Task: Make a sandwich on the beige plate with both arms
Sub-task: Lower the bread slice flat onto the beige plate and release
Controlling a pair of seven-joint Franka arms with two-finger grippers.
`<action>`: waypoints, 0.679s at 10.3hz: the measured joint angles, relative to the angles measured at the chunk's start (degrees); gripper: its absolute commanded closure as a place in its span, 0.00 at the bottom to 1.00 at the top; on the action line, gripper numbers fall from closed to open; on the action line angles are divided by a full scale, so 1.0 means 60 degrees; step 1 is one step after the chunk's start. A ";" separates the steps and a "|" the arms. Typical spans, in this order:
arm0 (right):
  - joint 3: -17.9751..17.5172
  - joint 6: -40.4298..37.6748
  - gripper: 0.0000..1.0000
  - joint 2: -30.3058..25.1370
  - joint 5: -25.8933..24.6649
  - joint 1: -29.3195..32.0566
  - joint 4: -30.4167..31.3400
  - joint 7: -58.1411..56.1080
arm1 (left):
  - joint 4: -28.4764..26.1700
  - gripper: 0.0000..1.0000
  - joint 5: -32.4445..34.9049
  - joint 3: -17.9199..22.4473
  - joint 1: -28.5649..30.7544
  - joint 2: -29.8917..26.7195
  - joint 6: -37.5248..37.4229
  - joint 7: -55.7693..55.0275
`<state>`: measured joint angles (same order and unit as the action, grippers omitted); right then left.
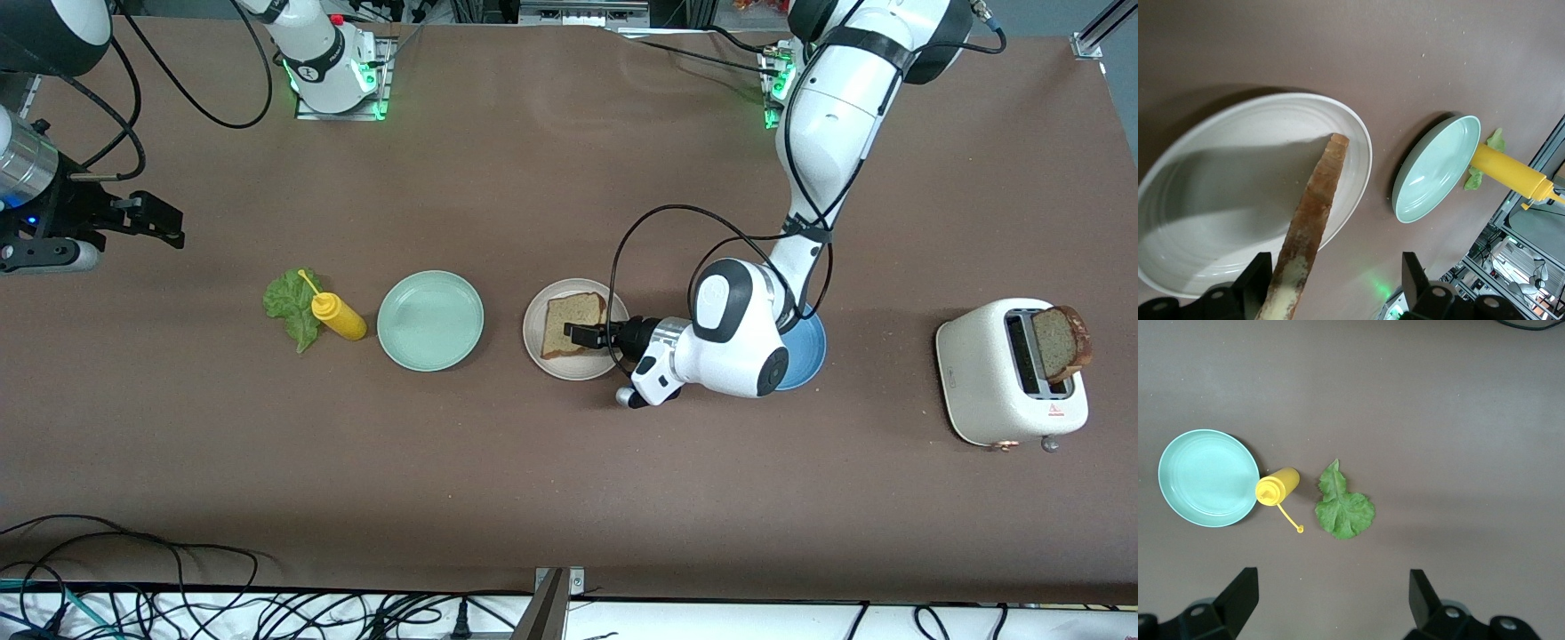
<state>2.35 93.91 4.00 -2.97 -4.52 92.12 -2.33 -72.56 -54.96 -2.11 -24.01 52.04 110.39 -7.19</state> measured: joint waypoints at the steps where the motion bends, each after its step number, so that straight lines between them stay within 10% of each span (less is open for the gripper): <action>1: 0.0006 0.0015 0.00 0.0000 0.0000 0.0008 0.0000 0.0000 | 0.0009 0.02 0.0099 0.0044 0.0011 0.0000 0.0001 0.0009; 7: 0.0013 0.0075 0.00 0.0000 0.0000 0.0013 0.0000 0.0000 | 0.0106 0.00 0.0888 0.0112 0.0309 -0.0007 0.0001 0.0010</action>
<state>2.43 94.36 4.00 -2.97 -4.44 92.12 -2.33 -71.92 -49.63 -1.44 -22.15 52.00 110.40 -7.13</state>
